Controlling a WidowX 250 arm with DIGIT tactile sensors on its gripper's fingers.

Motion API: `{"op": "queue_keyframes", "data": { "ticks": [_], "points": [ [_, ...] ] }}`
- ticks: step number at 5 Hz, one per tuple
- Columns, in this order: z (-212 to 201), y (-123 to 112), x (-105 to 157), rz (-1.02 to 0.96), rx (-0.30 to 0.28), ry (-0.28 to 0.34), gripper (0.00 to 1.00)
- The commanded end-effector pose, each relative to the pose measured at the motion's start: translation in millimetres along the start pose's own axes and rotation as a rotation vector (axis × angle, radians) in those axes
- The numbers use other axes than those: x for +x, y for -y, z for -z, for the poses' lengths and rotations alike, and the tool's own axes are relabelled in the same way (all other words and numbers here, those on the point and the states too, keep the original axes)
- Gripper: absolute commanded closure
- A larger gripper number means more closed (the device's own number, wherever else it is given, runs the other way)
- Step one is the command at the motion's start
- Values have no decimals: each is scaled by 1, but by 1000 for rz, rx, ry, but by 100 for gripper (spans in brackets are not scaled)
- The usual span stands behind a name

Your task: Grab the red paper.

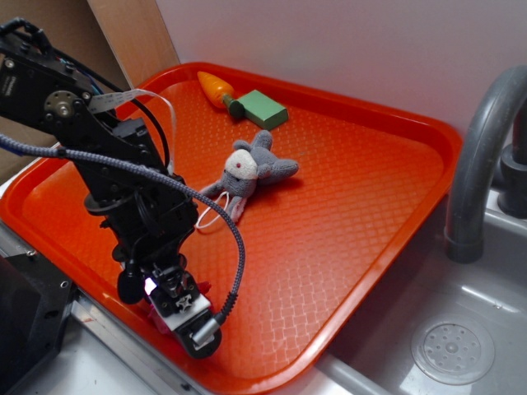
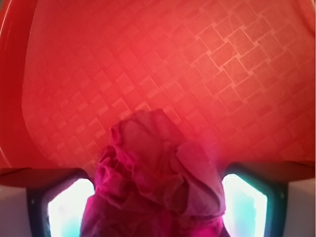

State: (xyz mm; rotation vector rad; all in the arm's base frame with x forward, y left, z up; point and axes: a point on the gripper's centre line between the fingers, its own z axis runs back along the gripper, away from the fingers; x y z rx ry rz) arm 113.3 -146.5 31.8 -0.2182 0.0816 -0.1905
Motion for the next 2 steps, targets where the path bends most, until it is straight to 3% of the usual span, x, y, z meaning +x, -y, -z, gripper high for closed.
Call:
{"op": "queue_keyframes", "data": {
  "ticks": [1,2],
  "points": [
    [-17,7,-6,-17,106,3,100],
    [-56,3,-1,-52,154,58,100]
  ]
}}
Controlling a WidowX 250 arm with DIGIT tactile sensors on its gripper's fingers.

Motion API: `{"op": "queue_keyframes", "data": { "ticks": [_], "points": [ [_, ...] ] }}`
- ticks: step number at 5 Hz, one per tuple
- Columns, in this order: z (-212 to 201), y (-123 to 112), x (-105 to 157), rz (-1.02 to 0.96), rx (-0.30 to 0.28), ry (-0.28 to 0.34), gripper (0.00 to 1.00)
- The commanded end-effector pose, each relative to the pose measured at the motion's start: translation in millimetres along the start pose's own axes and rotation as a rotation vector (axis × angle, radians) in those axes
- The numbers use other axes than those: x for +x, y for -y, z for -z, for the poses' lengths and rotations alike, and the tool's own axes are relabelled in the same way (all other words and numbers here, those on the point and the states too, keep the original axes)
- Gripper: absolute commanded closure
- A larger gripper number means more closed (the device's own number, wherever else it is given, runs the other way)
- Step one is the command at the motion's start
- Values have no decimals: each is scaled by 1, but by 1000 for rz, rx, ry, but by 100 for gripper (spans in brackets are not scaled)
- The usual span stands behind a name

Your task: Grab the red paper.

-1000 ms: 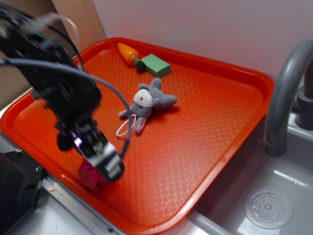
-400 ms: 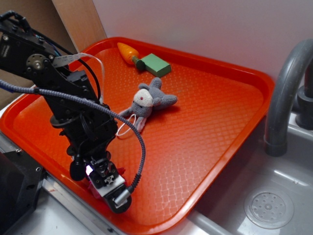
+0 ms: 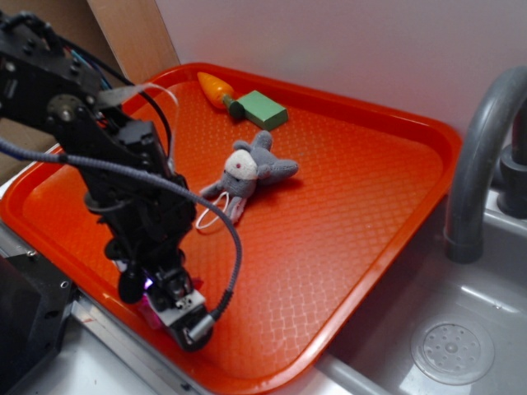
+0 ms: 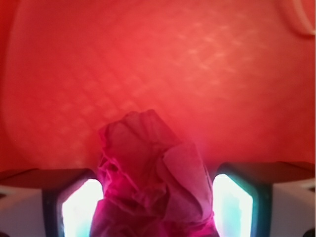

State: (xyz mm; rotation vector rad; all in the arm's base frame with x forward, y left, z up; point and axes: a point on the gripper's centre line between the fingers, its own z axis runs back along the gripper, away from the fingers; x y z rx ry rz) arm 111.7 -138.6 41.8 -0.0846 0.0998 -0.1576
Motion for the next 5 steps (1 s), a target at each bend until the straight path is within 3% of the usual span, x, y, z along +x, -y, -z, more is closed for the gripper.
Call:
{"op": "queue_keyframes", "data": {
  "ticks": [1,3,4,5],
  "points": [
    [-95,-23,7,-104,51,156,100],
    [-163,-63,19,-224,43,236,100],
    [-178,-74,23,-312,65,280,100],
    [-177,-78,23,-321,36,283,100]
  ]
}}
